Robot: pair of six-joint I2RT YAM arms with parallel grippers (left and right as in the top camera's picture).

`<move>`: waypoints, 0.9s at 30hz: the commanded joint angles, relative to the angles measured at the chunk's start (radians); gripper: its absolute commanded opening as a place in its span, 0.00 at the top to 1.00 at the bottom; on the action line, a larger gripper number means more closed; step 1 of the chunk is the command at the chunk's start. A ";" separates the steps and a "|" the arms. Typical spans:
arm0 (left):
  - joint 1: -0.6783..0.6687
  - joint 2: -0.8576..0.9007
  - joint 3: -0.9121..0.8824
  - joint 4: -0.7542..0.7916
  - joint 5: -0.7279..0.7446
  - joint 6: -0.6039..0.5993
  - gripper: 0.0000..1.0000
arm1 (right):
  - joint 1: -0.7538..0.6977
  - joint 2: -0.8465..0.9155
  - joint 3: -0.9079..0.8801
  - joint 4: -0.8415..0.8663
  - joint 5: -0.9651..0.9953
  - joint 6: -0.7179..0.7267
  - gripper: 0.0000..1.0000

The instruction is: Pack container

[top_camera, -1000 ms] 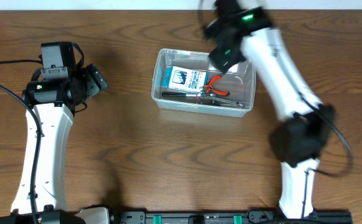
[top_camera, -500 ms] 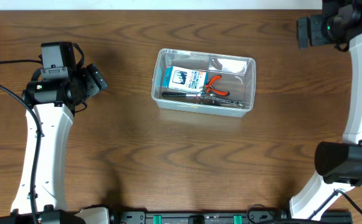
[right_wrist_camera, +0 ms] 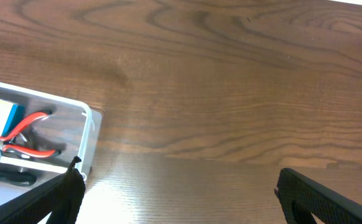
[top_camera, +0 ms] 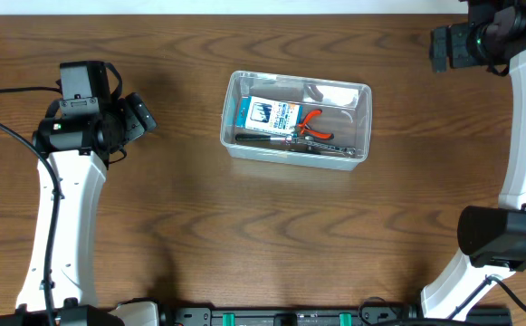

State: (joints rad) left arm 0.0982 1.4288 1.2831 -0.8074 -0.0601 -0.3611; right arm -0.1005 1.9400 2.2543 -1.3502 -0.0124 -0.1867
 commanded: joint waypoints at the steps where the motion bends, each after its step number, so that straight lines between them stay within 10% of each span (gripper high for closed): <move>1: 0.004 -0.003 -0.006 -0.002 -0.016 0.016 0.02 | -0.003 0.002 -0.002 -0.004 -0.014 0.018 0.01; 13: 0.004 -0.003 -0.006 -0.002 -0.016 0.016 0.02 | -0.005 -0.026 -0.005 -0.005 -0.014 0.017 0.01; 27: 0.004 -0.003 -0.006 -0.002 -0.016 0.016 0.02 | 0.122 -0.628 -0.006 -0.004 -0.014 0.018 0.01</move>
State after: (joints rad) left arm 0.0982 1.4288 1.2831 -0.8074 -0.0601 -0.3611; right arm 0.0101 1.4136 2.2391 -1.3468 -0.0257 -0.1867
